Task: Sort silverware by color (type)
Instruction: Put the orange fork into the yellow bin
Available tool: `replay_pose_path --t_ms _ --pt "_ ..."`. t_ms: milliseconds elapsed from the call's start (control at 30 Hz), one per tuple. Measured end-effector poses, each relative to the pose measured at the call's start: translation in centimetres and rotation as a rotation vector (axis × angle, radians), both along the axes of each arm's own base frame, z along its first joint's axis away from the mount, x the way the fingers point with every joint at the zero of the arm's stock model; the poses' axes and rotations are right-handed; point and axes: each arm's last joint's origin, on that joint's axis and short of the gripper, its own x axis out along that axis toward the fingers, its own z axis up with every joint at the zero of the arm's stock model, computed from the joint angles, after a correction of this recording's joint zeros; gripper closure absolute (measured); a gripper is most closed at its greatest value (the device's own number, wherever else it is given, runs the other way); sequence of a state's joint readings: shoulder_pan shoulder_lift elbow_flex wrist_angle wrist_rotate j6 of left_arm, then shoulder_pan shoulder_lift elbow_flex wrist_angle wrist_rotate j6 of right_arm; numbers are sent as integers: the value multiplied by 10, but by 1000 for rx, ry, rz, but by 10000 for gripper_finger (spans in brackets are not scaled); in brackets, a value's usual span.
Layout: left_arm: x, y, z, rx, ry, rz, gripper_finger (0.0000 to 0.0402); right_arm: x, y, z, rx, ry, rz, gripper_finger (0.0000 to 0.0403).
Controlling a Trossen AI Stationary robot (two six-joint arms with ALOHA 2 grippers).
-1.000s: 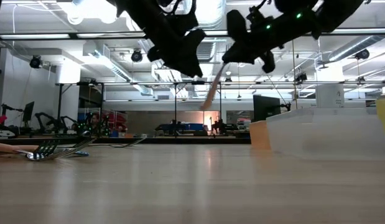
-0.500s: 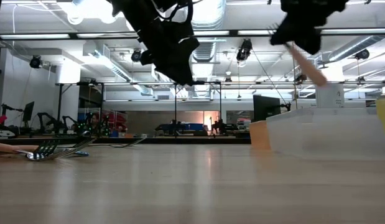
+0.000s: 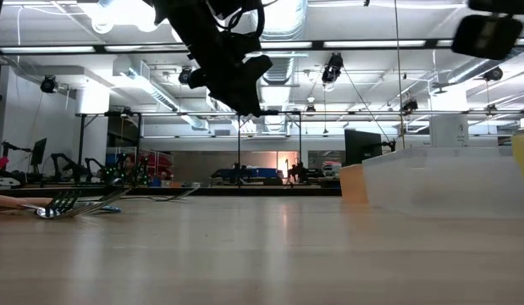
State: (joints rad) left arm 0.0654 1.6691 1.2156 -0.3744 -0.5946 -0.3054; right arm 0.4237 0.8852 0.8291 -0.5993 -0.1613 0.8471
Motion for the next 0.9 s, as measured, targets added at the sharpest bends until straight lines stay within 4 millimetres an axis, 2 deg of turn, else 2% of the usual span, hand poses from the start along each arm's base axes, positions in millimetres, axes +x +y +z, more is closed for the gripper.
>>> replay_pose_path --t_ms 167,400,767,900 --pt "0 0 0 0 0 0 247 -9 17 -14 0 185 6 394" --pt "-1 0 -1 -1 12 0 247 -4 40 -34 17 349 59 394" --pt "-14 -3 -11 -35 168 23 247 13 53 -67 -23 527 62 394" --pt "-20 -4 -14 -48 226 38 247 15 55 -73 -33 555 62 394"
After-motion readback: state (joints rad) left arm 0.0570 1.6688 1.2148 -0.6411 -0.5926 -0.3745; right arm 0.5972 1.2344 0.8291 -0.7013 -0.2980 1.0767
